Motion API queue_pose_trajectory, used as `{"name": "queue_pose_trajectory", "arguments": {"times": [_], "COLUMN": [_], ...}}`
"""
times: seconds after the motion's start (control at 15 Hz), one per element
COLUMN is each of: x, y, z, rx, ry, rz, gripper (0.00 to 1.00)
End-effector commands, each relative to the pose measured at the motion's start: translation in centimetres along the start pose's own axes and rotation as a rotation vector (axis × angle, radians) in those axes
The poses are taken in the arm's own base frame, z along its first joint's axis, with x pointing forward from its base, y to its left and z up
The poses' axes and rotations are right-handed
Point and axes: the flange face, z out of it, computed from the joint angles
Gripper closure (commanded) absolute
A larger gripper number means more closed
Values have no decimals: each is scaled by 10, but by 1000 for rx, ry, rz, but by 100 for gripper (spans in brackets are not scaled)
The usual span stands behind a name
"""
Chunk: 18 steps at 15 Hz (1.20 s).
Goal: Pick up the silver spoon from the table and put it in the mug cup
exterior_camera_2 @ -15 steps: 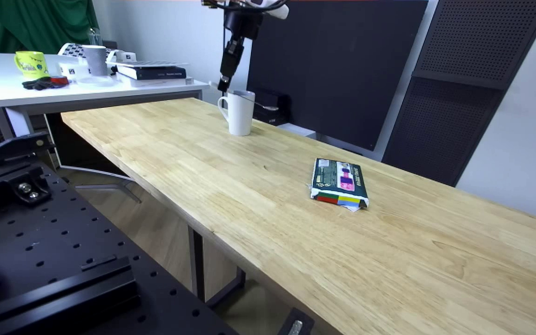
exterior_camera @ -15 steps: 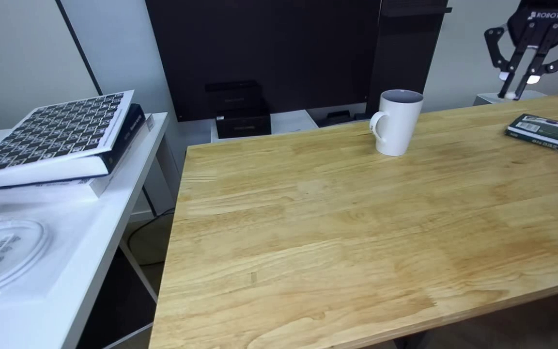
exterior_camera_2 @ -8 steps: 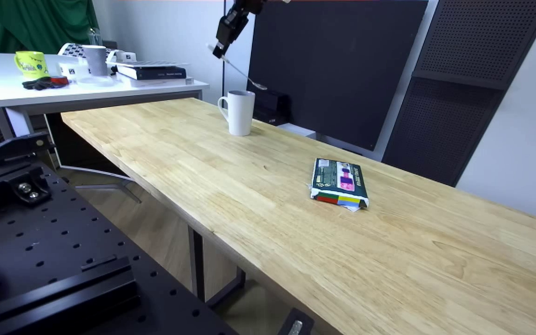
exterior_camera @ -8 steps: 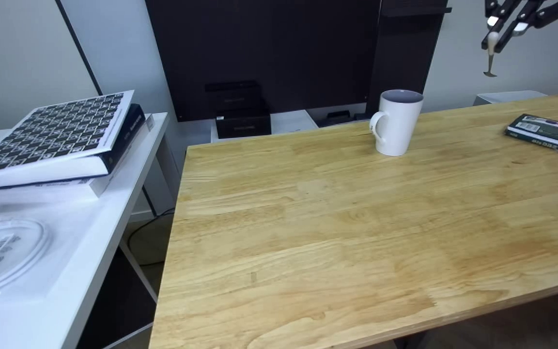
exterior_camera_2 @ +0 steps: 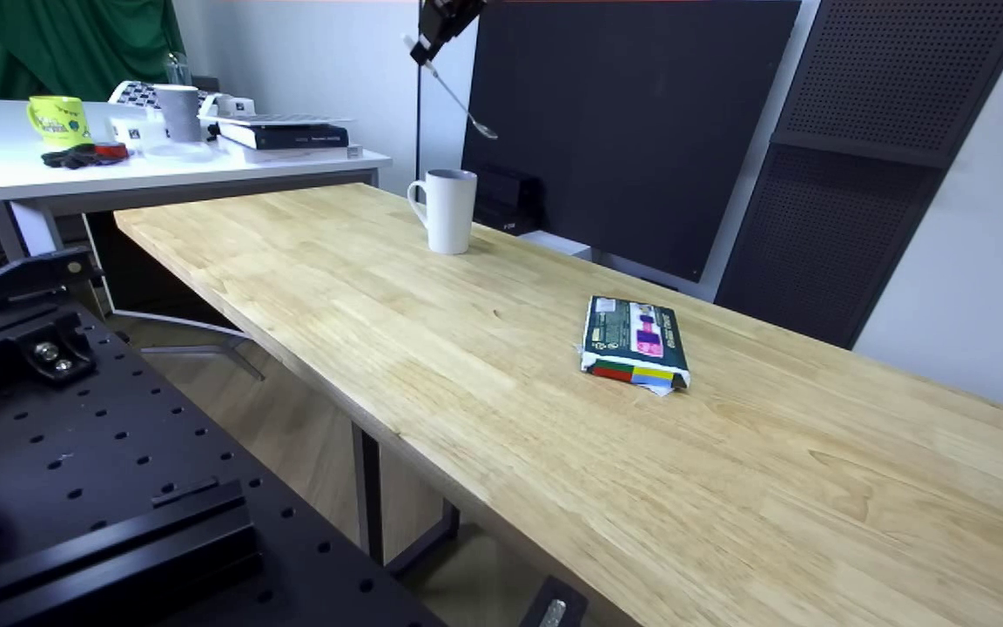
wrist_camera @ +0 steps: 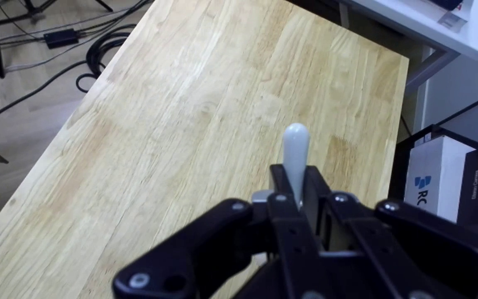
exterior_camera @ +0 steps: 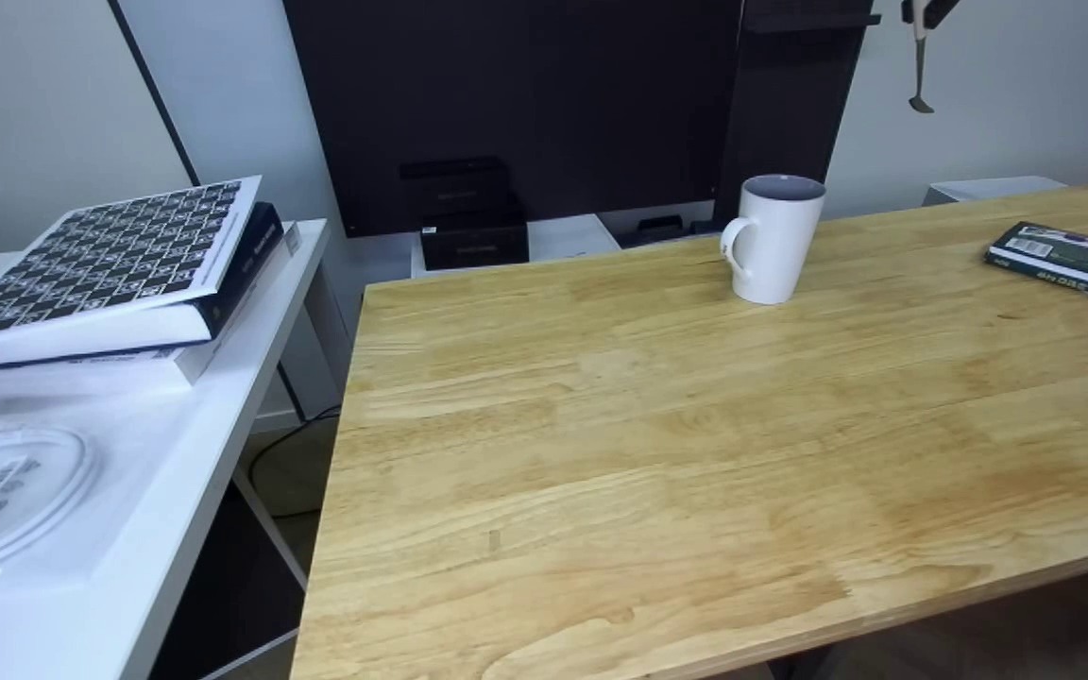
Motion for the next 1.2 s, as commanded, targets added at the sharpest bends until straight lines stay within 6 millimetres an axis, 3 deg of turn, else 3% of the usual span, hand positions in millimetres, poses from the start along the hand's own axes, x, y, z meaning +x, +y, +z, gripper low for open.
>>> {"name": "queue_pose_trajectory", "arguments": {"times": [0.0, 0.33, 0.4, 0.6, 1.13], "x": [-5, -5, -6, -1, 0], "y": [-29, -62, -40, -52, -55], "z": [13, 38, 32, 42, 42], "rx": [-1, -49, -40, -49, -49], "ry": [-85, -200, -155, -181, -184], "rz": [63, 129, 84, 97, 102], "gripper": [97, 97, 86, 86, 86]}}
